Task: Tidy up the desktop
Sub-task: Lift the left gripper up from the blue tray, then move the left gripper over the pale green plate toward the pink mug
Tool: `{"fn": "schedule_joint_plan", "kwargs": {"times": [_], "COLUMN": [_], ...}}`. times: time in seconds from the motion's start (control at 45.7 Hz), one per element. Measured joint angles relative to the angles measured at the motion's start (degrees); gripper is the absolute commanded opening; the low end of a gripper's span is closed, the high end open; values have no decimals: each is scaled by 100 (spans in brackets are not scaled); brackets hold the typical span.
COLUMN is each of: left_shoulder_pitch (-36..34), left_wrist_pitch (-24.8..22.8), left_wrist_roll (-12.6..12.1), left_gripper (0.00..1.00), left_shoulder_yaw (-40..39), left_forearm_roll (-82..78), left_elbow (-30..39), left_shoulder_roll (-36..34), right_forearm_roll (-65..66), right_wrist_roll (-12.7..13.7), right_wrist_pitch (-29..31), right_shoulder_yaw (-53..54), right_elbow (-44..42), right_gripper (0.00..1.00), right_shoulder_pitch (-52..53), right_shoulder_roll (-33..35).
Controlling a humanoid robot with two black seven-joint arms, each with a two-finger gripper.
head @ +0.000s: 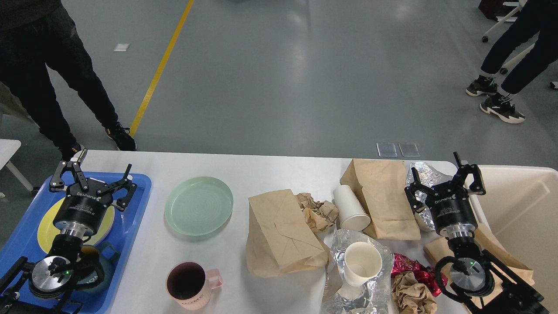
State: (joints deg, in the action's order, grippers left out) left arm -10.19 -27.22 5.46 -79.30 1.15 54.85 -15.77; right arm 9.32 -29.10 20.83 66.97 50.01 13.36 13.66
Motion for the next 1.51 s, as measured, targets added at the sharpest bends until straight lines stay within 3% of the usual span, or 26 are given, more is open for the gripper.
{"fn": "schedule_joint_plan", "kwargs": {"times": [0.503,0.7,0.963,1.116,1.16,1.292,1.379,1.51], "left_shoulder_pitch": [18,-334,-1879,-3340,-4053,-6089,-7445,-8724], "left_wrist_pitch": [-15,-32,-39,-156,-325,-884,-1002,-1034], "left_wrist_roll": [24,28,42,28,12,10,16,-29], "left_gripper": [96,96,96,97,96,97,96,97], "left_shoulder_yaw": [128,1091,3646,5886,6885,9439,11074,12761], "left_forearm_roll": [2,44,78,78,71,62,61,48], "left_elbow": [-55,-48,3,15,2,-44,-52,8], "left_shoulder_roll": [-78,-1217,-2684,-3215,-3349,-3346,-2991,-2207], "right_forearm_roll": [0,0,0,0,0,0,0,0], "right_wrist_roll": [0,2,2,2,2,2,2,2], "right_wrist_pitch": [0,0,0,0,0,6,8,10], "right_shoulder_yaw": [0,0,0,0,0,0,0,0], "right_elbow": [0,0,0,0,0,3,5,7], "right_gripper": [100,100,100,100,100,100,100,100], "right_shoulder_pitch": [0,0,0,0,0,0,0,0], "right_shoulder_roll": [-1,2,4,4,4,4,4,4]}}
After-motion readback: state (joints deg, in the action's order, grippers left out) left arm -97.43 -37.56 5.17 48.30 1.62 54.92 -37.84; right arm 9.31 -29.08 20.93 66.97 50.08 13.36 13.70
